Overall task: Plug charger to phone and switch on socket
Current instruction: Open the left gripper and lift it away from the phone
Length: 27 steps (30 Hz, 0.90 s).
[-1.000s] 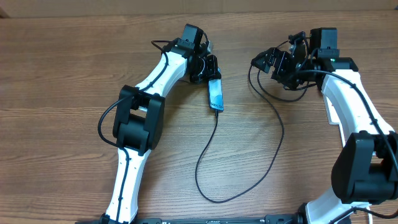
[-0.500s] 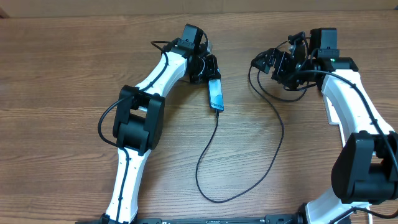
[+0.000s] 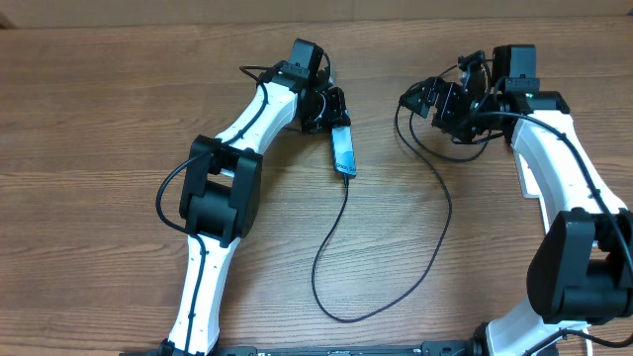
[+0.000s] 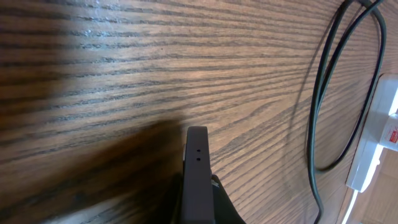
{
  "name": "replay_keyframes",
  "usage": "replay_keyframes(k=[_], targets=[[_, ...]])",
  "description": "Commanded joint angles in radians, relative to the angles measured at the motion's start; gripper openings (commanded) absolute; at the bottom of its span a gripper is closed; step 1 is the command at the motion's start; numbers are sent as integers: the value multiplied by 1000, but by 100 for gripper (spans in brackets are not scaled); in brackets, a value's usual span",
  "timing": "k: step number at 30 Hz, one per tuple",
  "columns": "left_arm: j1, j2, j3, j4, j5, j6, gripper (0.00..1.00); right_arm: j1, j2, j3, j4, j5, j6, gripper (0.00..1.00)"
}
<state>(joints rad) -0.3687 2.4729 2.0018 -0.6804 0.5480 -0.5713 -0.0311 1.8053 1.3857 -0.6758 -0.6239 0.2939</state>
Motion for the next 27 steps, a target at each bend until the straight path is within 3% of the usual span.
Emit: replay_keyframes(k=[1,18,27], targets=[[3,20,13,2,-5,-12,6,3,-16,10,0,3,-11,100],[3,20,13,-3,-5,-13,33,3,-16,10,0,3,-11,100],[3,20,13,-12,-5,-12,35,3,-16,10,0,2,-11,100]])
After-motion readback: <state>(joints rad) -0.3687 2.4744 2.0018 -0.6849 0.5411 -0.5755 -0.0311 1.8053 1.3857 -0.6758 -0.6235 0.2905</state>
